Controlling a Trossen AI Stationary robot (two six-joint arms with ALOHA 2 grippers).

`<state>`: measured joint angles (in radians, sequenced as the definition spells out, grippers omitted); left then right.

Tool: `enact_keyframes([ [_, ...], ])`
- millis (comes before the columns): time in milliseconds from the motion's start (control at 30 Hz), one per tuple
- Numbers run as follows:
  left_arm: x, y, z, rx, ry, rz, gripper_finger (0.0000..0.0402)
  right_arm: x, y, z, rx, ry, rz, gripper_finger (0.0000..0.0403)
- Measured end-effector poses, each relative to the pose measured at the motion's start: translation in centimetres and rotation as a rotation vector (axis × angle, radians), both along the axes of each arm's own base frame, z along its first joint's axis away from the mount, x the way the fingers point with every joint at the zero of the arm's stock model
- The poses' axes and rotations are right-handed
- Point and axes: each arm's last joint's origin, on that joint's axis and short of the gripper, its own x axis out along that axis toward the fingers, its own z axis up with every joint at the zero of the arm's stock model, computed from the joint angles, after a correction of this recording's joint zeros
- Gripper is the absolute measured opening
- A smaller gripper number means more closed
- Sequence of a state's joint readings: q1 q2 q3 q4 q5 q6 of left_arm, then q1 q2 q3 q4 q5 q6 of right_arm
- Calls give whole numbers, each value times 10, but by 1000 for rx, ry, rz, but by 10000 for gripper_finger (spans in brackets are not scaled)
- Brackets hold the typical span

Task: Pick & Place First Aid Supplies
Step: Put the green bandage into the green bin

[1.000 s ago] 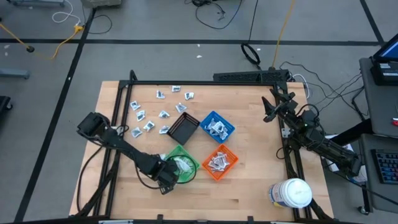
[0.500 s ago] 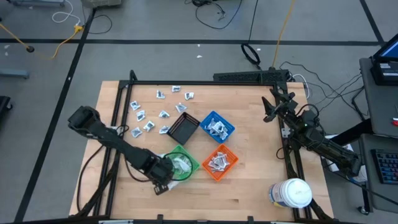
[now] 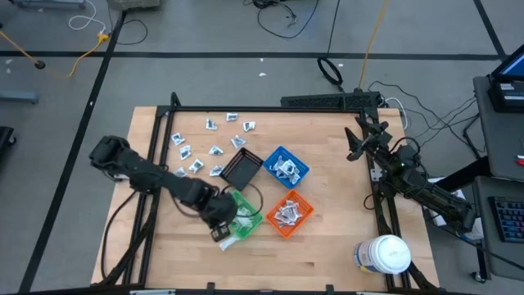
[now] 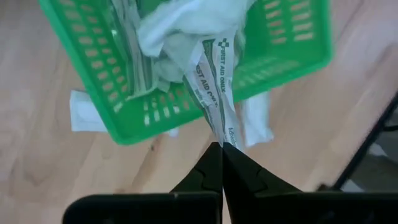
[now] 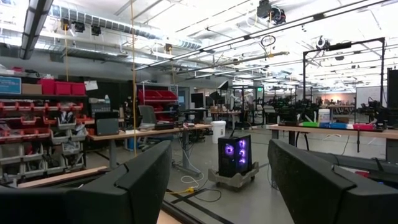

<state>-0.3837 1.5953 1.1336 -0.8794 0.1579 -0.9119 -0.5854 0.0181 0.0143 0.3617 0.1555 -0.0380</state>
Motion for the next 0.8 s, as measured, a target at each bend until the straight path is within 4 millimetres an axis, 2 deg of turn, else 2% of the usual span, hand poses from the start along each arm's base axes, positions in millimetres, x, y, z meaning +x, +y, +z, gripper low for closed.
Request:
enact_keyframes([
  [200,28,23,7,-17,-28,-13,1,0,0,0,0,0,0,263],
  [300,34,30,10,-10,-32,1,1,0,0,0,1,1,0,263],
  [633,48,34,-26,28,69,-4,1,0,0,0,0,1,0,263],
  [800,49,35,-27,22,77,20,27,0,0,0,0,1,0,263],
])
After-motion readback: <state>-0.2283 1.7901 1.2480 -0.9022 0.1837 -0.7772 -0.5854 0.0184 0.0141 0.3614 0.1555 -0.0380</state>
